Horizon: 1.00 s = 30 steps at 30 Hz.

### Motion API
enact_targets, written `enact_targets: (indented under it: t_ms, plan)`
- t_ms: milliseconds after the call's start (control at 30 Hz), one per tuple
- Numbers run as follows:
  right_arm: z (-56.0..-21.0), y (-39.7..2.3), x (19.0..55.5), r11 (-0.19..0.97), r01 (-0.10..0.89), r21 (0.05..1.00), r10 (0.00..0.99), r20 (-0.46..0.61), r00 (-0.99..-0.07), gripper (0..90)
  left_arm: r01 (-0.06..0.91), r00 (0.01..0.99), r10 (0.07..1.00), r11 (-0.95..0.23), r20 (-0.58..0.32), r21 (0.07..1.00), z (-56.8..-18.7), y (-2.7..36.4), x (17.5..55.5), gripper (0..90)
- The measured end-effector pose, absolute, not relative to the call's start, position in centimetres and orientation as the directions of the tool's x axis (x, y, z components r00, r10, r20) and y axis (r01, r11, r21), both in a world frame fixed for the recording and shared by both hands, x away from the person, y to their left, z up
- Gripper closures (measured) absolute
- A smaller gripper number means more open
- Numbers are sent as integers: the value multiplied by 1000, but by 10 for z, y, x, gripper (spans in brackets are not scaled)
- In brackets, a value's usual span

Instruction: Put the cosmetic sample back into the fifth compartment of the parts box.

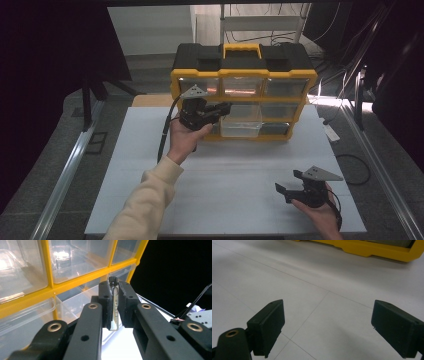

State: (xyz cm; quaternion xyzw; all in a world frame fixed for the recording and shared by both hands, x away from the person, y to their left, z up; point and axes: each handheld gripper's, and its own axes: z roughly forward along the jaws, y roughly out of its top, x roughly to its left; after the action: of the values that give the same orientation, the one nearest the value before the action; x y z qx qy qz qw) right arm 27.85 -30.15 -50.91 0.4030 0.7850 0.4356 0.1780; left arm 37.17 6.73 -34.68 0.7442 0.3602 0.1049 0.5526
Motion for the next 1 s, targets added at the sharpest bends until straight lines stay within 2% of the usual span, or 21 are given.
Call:
enact_targets:
  t_ms: [1000]
  plan:
    - [-509, -302, 279, 297, 479, 826, 788, 71, -612, 114, 451, 706, 664, -153, -247, 879, -353, 29, 403, 805]
